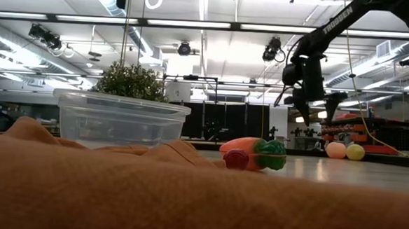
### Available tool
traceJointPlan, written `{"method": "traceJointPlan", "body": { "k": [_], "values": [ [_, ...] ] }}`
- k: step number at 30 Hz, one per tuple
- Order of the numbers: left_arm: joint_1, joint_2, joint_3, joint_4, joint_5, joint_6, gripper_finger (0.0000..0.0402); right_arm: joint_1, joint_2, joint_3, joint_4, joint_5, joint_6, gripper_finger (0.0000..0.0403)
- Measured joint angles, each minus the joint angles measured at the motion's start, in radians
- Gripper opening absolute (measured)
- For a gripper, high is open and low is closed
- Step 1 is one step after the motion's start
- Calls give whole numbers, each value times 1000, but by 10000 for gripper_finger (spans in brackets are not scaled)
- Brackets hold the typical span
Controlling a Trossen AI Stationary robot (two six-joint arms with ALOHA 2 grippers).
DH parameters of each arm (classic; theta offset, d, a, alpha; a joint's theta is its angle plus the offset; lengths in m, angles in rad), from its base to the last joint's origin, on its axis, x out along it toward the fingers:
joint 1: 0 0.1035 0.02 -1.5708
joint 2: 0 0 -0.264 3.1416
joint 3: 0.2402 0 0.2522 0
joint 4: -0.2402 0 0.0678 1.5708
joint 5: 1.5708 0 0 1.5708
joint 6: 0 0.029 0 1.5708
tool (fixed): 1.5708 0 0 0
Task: Pick and placing Produce into tupperware
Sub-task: Put the yellow lemon into the bin
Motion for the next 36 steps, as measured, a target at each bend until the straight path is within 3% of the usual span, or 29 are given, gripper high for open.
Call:
{"method": "traceJointPlan", "body": {
  "k": [3, 12, 19, 23, 27, 31, 36],
  "values": [
    [3, 0, 0, -4, 0, 0, 39, 21, 6, -21, 10, 70, 66, 290],
    [3, 0, 0, -35, 0, 1, 32, 100, 5, -124, 38, 80, 133, 275],
    [3, 0, 0, -41, 0, 11, 40, 194, 5, -170, -8, 165, 225, 272],
    [3, 0, 0, -48, 0, 13, 39, 285, 5, -176, 14, 147, 328, 272],
    [3, 0, 0, -71, 0, 47, 35, 380, 5, -176, 12, 137, 320, 272],
    [3, 0, 0, -77, 0, 52, 38, 459, -4, -178, -99, 141, 299, 272],
    [3, 0, 0, -78, 1, 65, 43, 566, -108, -275, -72, 49, 427, 272]
  ]
}}
